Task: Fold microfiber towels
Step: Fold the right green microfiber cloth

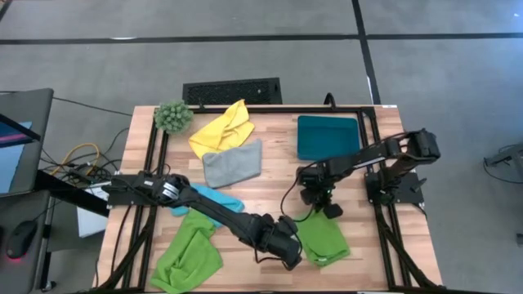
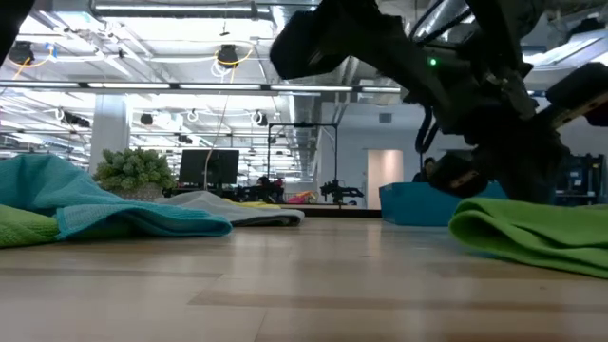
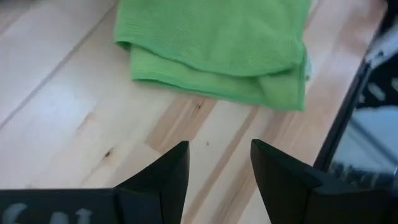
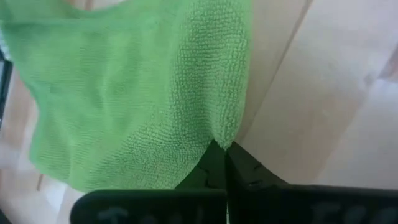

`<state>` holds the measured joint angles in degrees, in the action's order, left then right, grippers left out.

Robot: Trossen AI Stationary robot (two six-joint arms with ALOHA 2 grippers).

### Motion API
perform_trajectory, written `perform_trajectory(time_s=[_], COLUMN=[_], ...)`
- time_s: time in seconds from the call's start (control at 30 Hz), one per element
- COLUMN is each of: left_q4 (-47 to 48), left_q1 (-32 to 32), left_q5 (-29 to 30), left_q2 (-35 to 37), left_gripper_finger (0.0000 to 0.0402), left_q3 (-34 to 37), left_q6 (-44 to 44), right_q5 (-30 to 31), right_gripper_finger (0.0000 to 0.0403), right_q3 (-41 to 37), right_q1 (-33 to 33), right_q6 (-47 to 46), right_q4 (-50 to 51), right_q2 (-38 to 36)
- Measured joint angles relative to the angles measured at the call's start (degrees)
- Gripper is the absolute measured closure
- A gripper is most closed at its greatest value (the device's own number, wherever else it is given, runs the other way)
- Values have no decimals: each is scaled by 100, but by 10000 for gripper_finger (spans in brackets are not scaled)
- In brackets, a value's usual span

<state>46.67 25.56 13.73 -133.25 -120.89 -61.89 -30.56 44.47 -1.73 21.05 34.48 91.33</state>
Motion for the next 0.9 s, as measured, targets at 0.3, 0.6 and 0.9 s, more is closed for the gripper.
perform_trajectory(time_s=[0.3,0.6,0.9], left_q4=[-833,-1349,-1180], left_q1=[182,180,44], left_q5=[647,2175,2291], left_q2=[-14,-9,0], left_gripper_finger=[237,237,237], left_q3=[799,1253,1253], left_q6=[-1337,-1673,-450], right_q5=[120,167,264], right_gripper_finger=[401,401,401], right_q3=[4,9,13], right_q1=[80,78,78], right_q6=[0,-1,-4], right_q4=[258,381,479], right_q2=[-560,-993,-1297])
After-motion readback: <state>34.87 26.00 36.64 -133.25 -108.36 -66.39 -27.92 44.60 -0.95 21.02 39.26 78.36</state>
